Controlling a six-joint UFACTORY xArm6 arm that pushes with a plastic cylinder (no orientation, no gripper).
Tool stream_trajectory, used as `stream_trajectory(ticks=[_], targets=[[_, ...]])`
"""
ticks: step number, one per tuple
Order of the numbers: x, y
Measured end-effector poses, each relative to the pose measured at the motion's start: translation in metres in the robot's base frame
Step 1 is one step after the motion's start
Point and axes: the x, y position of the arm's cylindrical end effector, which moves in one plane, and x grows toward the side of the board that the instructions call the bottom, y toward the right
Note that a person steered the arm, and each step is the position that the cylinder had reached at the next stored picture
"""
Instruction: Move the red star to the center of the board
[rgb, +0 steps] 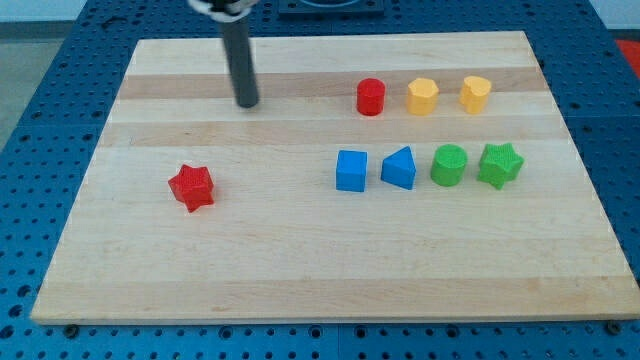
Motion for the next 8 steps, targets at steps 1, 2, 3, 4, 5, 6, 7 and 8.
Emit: stream_trajectory(ticks=[1, 2, 3, 4, 5, 6, 7, 8], targets=[[0.042, -0.067], [0.097, -0.103], [0.155, -0.113], [0.186, -0.065], [0.168, -0.041], [0.137, -0.041], [0.112, -0.032], [0.111, 0.020]])
